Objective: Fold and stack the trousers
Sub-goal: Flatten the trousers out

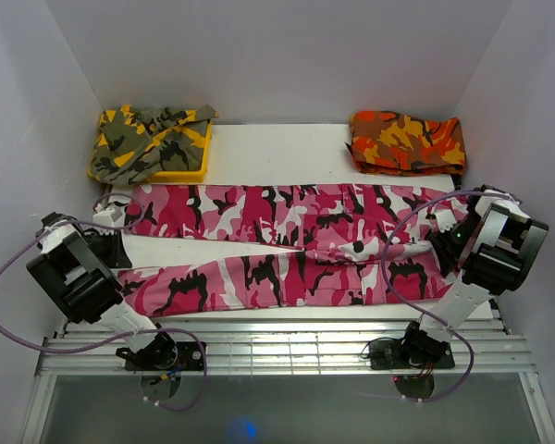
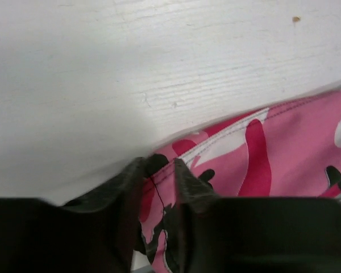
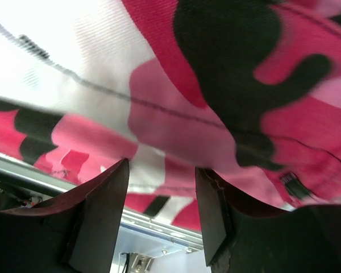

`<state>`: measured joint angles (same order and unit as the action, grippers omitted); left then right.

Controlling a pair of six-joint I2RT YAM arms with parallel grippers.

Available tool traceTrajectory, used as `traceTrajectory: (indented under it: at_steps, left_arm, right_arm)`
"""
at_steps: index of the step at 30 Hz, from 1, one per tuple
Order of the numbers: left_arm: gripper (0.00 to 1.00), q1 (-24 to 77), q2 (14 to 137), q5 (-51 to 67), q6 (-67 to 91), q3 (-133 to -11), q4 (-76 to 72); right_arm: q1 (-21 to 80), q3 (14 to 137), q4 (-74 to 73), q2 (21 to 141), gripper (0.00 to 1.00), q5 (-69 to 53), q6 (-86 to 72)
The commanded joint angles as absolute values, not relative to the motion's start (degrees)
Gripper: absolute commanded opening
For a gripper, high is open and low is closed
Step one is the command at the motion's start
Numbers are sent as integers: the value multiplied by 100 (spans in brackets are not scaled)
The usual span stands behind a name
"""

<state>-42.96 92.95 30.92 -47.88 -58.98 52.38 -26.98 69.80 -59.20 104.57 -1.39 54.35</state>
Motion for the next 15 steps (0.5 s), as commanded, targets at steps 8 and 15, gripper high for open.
traceTrajectory:
  at_steps: [8, 15]
  left_arm:
    - [0, -4342, 10168, 2602, -3825, -6951, 4247]
    - [7, -4333, 10837, 3443, -4267, -8638, 5595]
  right_arm:
    - [-2760, 6152, -5036, 10749, 52, 572, 5405]
    - [-2725, 5687, -5493, 10073, 52, 282, 5800]
